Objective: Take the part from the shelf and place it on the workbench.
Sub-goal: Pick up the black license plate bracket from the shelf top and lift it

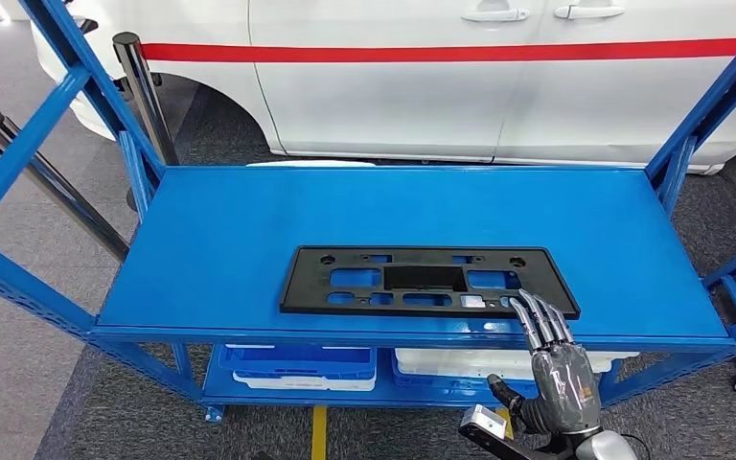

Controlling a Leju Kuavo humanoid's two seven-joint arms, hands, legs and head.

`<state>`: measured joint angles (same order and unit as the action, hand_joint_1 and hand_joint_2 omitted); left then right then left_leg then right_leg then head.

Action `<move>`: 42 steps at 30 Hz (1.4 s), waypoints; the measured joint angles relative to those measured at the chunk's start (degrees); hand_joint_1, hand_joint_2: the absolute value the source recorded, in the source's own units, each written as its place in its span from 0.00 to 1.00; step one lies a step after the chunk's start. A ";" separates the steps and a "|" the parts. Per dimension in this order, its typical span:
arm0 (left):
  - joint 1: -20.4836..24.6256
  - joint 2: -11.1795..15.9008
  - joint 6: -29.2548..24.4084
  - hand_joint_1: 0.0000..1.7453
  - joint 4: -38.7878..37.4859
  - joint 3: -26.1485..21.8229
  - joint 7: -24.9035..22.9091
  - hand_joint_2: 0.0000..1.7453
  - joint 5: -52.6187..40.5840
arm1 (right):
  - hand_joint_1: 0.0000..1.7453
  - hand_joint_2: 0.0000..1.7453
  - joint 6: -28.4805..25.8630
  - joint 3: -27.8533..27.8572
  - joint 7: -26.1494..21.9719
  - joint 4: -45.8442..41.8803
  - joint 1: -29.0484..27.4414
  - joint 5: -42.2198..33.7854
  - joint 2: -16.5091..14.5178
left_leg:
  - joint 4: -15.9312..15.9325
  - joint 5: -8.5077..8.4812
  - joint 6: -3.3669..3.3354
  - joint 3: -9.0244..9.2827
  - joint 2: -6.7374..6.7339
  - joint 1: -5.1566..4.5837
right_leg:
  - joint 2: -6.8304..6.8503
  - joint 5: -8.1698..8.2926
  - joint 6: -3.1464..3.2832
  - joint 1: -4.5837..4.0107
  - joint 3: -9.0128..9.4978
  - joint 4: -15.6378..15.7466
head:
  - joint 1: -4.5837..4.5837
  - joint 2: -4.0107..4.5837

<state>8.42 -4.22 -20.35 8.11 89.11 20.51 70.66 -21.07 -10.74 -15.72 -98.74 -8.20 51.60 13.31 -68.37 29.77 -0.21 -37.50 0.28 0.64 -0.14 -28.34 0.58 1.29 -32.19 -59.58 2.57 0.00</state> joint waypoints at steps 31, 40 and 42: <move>0.87 -0.52 -3.81 0.00 0.00 0.00 -2.53 0.00 -3.79 | 0.00 1.00 5.31 -1.19 3.59 2.34 3.81 4.63 4.56 | 2.12 -0.68 -0.26 1.36 -0.01 -0.05 | 0.00 1.03 -0.24 0.03 -0.28 0.87 | -0.05 0.00; 1.68 -0.63 -3.58 0.00 0.00 0.00 -3.18 0.00 -5.21 | 0.00 1.00 7.31 -3.10 6.14 7.69 11.42 8.41 6.62 | 10.81 -3.59 -2.74 4.92 0.02 -0.25 | 0.01 -2.77 -2.79 0.04 -3.29 -5.36 | 0.04 0.00; 1.71 -0.71 -3.49 0.00 0.00 0.00 -3.21 0.00 -5.27 | 0.00 1.00 7.28 -3.50 6.75 8.63 11.84 9.03 6.92 | 10.76 -3.52 -2.97 4.90 0.02 -0.36 | 0.01 -5.60 -3.02 0.02 -6.93 -12.52 | 0.03 0.00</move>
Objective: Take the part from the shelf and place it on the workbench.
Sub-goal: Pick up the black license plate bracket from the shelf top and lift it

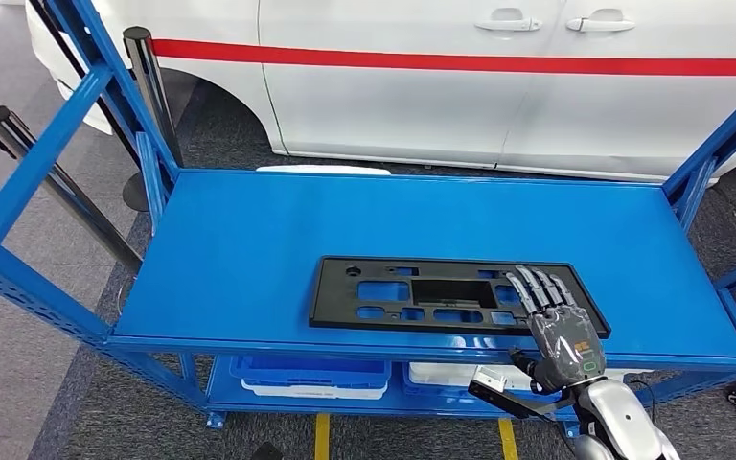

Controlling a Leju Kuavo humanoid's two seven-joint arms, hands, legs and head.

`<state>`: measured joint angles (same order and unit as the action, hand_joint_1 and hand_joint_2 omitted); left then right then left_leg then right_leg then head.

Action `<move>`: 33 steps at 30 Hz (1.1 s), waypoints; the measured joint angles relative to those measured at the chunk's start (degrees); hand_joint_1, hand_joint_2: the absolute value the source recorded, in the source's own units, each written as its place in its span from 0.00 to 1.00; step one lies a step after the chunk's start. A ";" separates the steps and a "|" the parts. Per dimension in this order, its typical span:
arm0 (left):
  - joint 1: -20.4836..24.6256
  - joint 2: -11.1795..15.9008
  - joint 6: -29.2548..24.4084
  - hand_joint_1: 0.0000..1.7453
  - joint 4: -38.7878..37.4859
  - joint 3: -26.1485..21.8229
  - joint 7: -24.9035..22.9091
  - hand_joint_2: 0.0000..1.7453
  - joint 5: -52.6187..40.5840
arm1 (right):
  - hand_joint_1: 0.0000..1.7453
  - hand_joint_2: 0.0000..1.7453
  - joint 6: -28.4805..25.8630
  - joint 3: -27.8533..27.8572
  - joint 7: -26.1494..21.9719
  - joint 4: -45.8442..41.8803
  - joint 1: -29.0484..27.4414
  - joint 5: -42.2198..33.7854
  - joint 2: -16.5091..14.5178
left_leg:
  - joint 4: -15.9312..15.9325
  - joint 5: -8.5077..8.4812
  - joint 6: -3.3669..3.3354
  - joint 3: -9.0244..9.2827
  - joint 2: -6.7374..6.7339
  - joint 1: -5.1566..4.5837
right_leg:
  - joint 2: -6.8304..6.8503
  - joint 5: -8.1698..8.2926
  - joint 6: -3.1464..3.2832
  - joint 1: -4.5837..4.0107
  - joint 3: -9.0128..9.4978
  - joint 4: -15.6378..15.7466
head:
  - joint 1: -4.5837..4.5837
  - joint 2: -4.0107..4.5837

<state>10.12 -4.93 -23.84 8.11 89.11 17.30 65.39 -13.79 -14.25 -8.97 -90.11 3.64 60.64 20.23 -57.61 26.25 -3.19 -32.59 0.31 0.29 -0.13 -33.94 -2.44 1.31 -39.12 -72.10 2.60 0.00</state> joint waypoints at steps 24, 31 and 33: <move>0.35 -0.26 0.70 0.00 0.00 0.00 -0.56 0.00 -1.34 | 0.00 1.00 1.32 -4.44 0.06 7.01 6.55 1.85 1.69 | -0.96 0.76 1.50 0.04 0.13 -0.38 | 0.00 7.36 1.39 -0.48 6.12 13.45 | -0.11 0.00; 0.50 -0.50 0.88 0.00 0.00 0.00 -1.03 0.00 -2.12 | 0.00 1.00 2.78 -6.66 -0.96 8.79 9.16 1.38 1.41 | 0.04 -0.12 -0.14 0.09 -0.07 -0.30 | 0.11 -0.01 -0.03 -0.16 -0.83 -1.37 | -0.07 0.00; 0.51 -0.52 0.94 0.00 0.00 0.00 -1.15 0.00 -2.23 | 0.00 1.00 3.20 -7.36 -0.97 9.52 10.21 1.56 1.16 | -0.05 -0.04 -0.15 0.18 -0.04 -0.41 | 0.10 1.74 0.09 -0.17 -0.80 -1.11 | -0.07 0.00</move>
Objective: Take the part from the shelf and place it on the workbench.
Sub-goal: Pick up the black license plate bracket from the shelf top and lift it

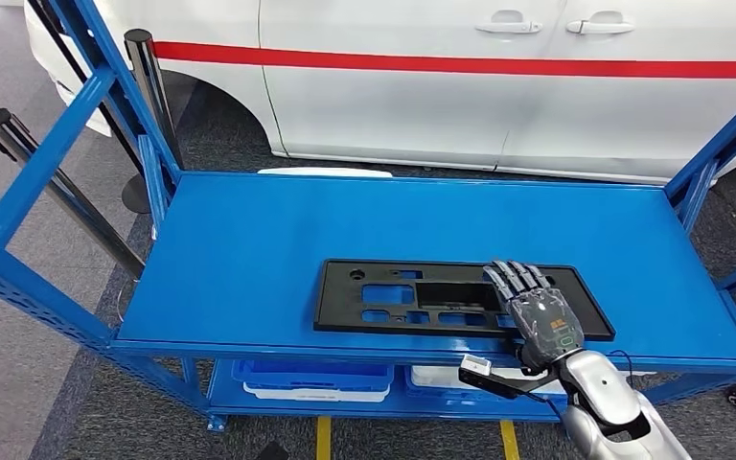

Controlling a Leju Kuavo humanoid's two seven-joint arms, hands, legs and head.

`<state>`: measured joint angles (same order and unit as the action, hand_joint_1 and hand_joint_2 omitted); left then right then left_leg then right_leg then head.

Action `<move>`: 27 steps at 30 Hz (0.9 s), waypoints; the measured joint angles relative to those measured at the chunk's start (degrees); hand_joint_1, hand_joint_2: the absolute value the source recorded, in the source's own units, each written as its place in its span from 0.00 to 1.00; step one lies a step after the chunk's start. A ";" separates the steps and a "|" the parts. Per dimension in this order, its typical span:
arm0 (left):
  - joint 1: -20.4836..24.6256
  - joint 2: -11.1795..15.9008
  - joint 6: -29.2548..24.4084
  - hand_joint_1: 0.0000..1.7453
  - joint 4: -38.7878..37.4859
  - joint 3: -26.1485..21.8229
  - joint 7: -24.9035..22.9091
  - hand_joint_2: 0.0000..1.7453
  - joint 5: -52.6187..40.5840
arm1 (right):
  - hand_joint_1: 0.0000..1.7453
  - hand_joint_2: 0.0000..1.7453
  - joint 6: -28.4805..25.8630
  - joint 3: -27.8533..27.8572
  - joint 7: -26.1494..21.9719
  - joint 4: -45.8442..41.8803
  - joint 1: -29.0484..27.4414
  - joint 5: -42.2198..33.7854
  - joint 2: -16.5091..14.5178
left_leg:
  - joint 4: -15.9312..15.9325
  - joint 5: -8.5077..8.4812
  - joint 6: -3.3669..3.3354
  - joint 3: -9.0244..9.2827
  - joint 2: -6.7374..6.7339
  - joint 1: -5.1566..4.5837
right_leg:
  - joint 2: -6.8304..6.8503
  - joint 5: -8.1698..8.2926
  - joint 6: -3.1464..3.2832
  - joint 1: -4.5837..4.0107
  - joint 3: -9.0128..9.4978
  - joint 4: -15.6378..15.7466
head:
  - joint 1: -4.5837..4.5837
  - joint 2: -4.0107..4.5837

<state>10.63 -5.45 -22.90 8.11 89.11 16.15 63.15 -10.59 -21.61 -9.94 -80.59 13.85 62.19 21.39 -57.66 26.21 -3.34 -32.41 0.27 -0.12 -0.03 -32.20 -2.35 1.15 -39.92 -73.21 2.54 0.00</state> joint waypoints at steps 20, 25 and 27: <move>0.37 -0.35 0.32 0.00 0.00 0.00 -0.22 0.00 -0.38 | 0.00 1.00 -4.60 -2.24 2.96 7.14 4.33 3.36 -2.13 | -0.73 0.45 2.85 -0.03 0.06 0.74 | 0.01 5.84 1.83 -0.25 7.29 15.09 | -0.19 0.00; 0.43 -0.34 0.28 0.00 0.00 0.00 -0.32 0.00 -0.85 | 0.00 1.00 -7.47 -2.20 3.66 8.91 4.31 5.37 -2.14 | 0.35 -0.21 0.94 0.28 0.00 0.82 | -0.02 4.20 0.40 -0.10 6.26 12.81 | -0.13 0.00; 0.51 -0.34 0.28 0.00 0.00 0.00 -0.33 0.00 -0.93 | 0.00 1.00 -7.76 -2.20 3.62 9.41 4.23 5.73 -2.16 | 0.53 -0.37 0.55 0.25 -0.07 0.78 | 0.00 0.72 0.15 -0.03 3.25 6.49 | -0.10 0.00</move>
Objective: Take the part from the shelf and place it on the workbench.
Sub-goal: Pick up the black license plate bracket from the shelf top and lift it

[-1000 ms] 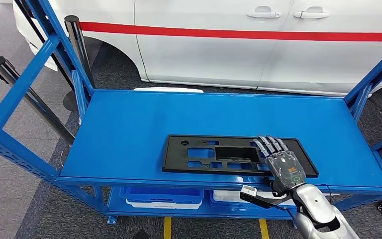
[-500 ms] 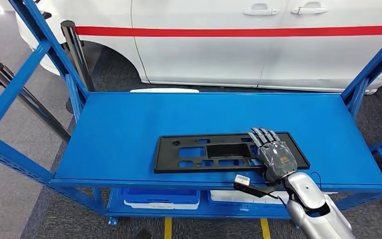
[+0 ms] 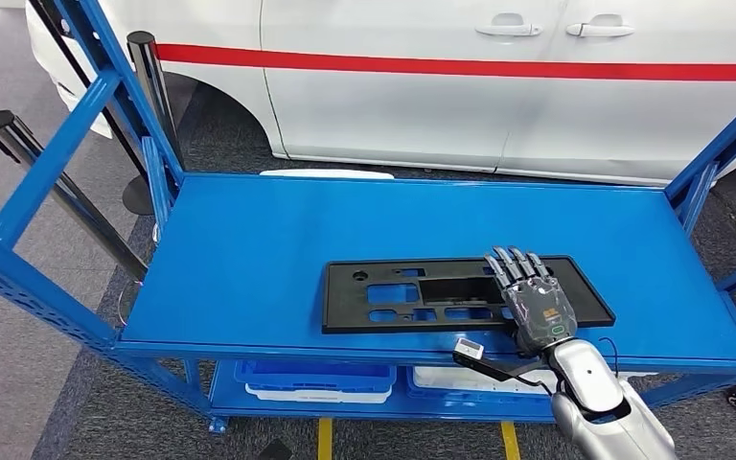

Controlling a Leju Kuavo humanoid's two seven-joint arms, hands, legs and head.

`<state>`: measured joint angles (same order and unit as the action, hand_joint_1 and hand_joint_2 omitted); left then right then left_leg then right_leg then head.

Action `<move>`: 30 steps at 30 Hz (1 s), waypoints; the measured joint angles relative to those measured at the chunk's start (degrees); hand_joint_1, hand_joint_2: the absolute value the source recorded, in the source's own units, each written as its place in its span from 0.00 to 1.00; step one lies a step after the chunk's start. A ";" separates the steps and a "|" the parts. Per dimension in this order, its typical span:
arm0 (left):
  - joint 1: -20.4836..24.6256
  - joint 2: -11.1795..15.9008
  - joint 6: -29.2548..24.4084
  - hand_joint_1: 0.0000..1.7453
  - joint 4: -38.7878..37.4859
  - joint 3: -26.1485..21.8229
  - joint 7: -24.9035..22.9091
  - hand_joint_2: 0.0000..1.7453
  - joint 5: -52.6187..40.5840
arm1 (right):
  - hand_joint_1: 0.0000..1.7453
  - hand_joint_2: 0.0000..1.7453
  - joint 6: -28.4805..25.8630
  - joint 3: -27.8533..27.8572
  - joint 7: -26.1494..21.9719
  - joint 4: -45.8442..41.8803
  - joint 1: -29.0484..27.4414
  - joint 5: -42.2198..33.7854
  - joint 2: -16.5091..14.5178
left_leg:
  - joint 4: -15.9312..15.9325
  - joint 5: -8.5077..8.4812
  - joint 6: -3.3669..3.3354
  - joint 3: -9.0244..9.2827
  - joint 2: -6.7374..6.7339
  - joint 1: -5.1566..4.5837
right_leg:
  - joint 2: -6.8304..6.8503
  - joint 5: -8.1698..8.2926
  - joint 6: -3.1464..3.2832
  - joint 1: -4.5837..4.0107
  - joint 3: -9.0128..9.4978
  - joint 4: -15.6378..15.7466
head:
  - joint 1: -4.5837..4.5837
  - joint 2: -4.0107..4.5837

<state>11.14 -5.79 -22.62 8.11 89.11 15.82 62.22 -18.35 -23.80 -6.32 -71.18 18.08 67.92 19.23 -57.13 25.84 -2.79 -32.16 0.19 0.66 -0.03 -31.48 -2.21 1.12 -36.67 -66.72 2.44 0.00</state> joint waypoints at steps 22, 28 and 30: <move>-0.14 0.11 -0.06 0.00 0.00 0.00 0.04 0.00 0.03 | 0.98 1.00 -1.46 0.44 -1.01 3.31 -1.31 0.09 -0.15 | -4.33 1.64 2.76 -1.33 0.00 0.03 | 0.18 5.59 2.26 -0.13 4.30 9.17 | -0.34 0.00; -0.11 0.15 -0.39 0.00 0.00 0.00 0.19 0.00 0.17 | 1.00 1.00 -1.75 1.47 -1.50 3.62 -2.00 -0.60 -0.13 | -0.19 0.37 0.48 0.24 0.04 -0.16 | 0.01 4.52 0.45 -0.11 3.29 7.62 | -0.24 0.00; -0.06 0.15 -0.43 0.00 0.00 0.00 0.24 0.00 0.20 | 1.00 1.00 -1.77 1.97 -1.78 3.62 -2.45 -0.92 -0.11 | 0.07 0.14 -0.06 0.23 -0.03 -0.12 | 0.02 1.27 0.10 0.03 0.76 2.10 | -0.23 0.00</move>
<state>11.08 -5.64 -23.05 8.11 89.11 16.06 62.42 -20.11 -21.84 -8.10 -67.56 15.63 67.00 19.12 -57.05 25.98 -2.85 -31.92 0.16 0.54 -0.01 -30.21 -2.10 1.15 -35.91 -64.62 2.21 0.00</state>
